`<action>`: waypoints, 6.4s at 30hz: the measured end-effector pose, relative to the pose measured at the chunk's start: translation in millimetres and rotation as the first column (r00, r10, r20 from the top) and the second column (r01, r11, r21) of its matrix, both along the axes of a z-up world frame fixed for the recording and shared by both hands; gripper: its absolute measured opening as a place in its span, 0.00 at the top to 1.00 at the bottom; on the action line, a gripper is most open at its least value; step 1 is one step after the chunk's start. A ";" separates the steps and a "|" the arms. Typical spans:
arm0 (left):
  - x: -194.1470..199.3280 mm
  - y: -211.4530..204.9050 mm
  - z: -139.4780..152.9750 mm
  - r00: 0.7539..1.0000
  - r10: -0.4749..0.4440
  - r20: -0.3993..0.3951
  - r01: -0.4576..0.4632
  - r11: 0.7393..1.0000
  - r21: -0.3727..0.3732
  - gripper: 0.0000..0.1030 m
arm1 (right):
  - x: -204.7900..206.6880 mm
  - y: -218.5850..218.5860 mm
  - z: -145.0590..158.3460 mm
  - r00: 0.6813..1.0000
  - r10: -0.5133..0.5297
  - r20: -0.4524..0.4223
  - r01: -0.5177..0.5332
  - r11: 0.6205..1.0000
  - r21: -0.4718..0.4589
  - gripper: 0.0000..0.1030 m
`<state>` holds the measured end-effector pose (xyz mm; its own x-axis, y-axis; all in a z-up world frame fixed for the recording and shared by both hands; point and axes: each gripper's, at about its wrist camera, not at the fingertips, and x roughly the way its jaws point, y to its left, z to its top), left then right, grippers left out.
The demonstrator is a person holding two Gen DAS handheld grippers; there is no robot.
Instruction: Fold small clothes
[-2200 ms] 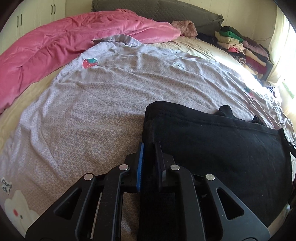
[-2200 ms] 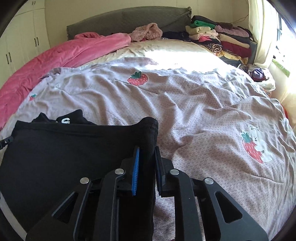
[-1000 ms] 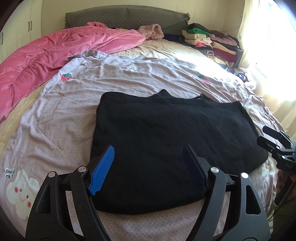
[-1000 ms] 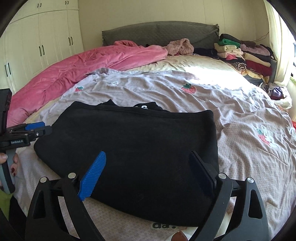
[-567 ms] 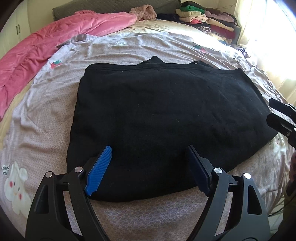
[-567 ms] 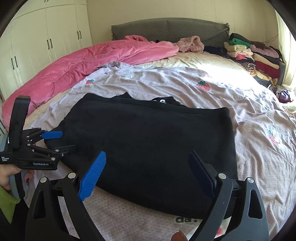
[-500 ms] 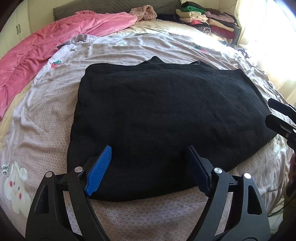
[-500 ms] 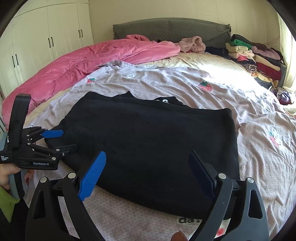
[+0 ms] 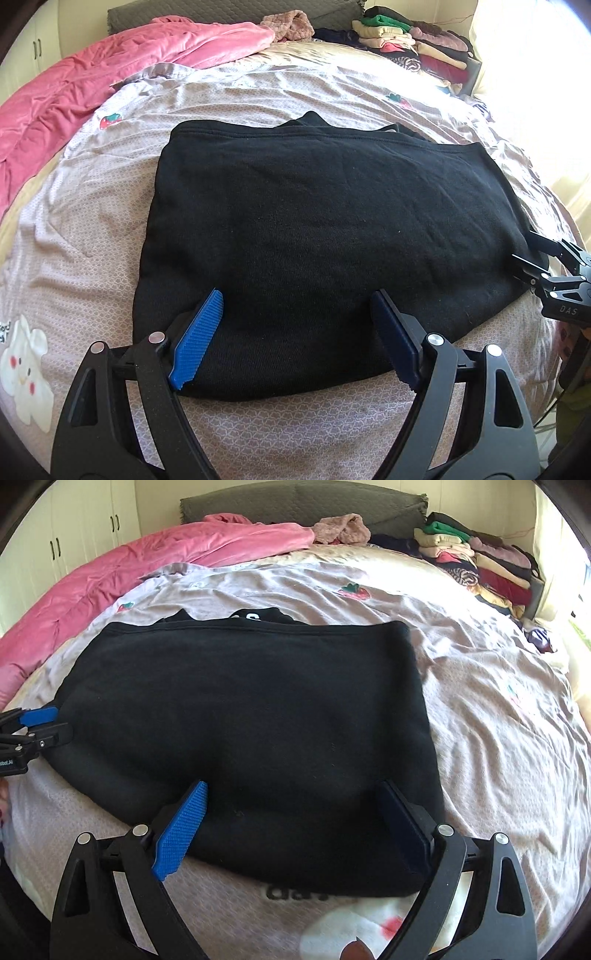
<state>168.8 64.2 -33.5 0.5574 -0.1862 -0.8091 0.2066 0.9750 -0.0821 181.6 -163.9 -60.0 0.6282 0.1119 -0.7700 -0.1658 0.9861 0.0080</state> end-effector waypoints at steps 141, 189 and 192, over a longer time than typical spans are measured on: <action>-28.5 131.6 43.7 0.910 0.401 0.100 -0.398 0.916 -0.052 0.09 | -1.4 257.5 -9.7 0.882 0.464 0.087 -0.423 0.858 -0.290 0.04; 113.4 78.2 4.0 0.962 0.156 -0.224 -0.239 0.876 -0.420 0.47 | -8.5 185.8 41.7 0.869 0.418 0.265 -0.473 0.860 0.193 0.93; 110.7 73.8 4.4 0.964 0.156 -0.214 -0.235 0.879 -0.416 0.65 | -8.2 187.3 38.2 0.871 0.418 0.258 -0.471 0.860 0.198 0.93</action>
<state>279.5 138.0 -29.2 0.4816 -0.4416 -0.7570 -0.0397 0.8519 -0.5222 173.4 23.4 -21.8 0.6018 0.5850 -0.5437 -0.6099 0.7762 0.1599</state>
